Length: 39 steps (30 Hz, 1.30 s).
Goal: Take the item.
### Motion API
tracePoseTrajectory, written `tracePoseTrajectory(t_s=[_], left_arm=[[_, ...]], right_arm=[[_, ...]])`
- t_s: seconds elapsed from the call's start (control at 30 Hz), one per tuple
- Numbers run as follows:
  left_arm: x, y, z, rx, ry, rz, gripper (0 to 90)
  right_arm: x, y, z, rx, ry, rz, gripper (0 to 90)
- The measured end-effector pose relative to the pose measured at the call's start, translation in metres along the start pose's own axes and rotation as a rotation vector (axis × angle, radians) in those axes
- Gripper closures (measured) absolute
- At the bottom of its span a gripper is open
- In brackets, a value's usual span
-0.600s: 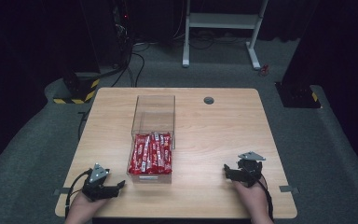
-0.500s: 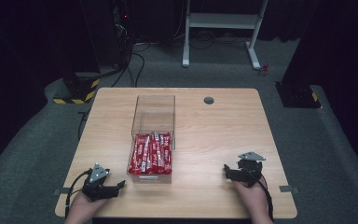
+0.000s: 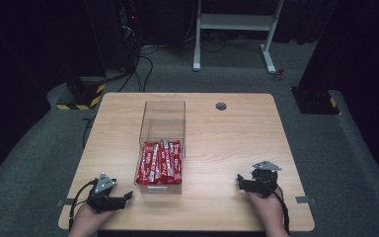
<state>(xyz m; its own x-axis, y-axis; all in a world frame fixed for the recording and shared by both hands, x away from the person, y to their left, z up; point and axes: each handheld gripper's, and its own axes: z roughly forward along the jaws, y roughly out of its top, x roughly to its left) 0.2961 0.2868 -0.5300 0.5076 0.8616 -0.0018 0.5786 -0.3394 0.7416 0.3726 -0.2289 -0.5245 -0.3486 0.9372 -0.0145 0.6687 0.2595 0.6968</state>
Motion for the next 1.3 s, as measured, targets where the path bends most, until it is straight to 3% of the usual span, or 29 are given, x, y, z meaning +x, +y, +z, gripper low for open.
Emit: tracePoseTrajectory(t_s=[0.5, 0.7, 1.2, 1.3], left_arm=[[0.000, 0.000, 0.000, -0.001, 0.000, 0.000, 17.4], [0.000, 0.000, 0.000, 0.000, 0.000, 0.000, 17.4], [0.000, 0.000, 0.000, 0.000, 0.000, 0.001, 17.4], [0.000, 0.000, 0.000, 0.000, 0.000, 0.000, 17.4]], right_arm=[[0.008, -0.001, -0.008, -0.051, 0.003, -0.038, 13.0], [0.012, -0.001, -0.010, -0.072, 0.018, -0.047, 12.7], [0.020, 0.000, -0.010, -0.067, 0.072, -0.040, 12.1], [0.025, 0.001, -0.010, -0.083, 0.090, -0.059, 11.8]])
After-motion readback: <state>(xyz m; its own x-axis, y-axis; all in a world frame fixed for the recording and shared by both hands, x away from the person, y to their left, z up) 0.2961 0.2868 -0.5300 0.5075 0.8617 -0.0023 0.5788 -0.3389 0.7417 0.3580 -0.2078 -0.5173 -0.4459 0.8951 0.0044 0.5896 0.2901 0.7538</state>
